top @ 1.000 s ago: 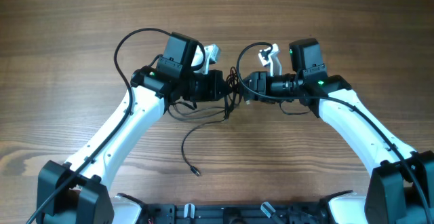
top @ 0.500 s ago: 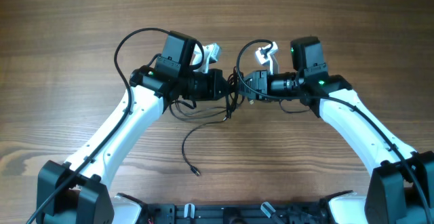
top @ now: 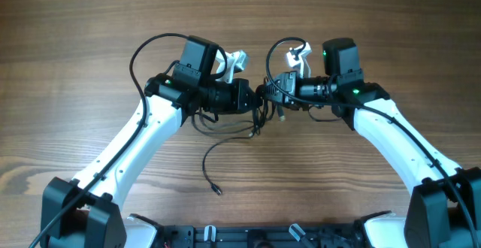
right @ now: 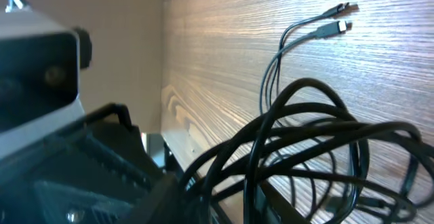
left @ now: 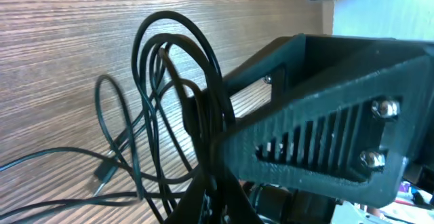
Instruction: Untangle cables
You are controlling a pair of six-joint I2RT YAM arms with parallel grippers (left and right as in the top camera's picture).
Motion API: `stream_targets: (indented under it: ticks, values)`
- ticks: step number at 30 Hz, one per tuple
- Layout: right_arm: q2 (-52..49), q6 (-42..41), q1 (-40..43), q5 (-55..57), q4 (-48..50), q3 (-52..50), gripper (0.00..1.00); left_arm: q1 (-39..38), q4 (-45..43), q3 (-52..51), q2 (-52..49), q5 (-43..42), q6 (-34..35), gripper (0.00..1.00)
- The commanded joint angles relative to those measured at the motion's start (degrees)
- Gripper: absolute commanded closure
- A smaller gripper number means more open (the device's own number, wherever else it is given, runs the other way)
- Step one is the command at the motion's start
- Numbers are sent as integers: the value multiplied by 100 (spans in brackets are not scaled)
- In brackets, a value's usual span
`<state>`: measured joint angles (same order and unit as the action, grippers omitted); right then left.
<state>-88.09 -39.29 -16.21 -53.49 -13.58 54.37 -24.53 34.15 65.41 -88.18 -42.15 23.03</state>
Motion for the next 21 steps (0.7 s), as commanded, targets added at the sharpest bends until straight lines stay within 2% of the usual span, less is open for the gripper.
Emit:
stream_targets:
  ticks: [1, 10, 17, 21]
  values:
    - [-96, -343, -192, 579, 7, 48, 65, -48, -50, 15, 83, -452, -98, 96]
    - [-96, -634, -483, 916, 46, 48, 84, -48, -46, 15, 83, -326, -181, 96]
    - [-96, -629, -479, 914, -66, 48, 86, -48, 256, 13, 81, 590, -181, 96]
    - [-96, -625, -479, 914, -83, 48, 86, -48, 385, 13, 81, 835, -188, 96]
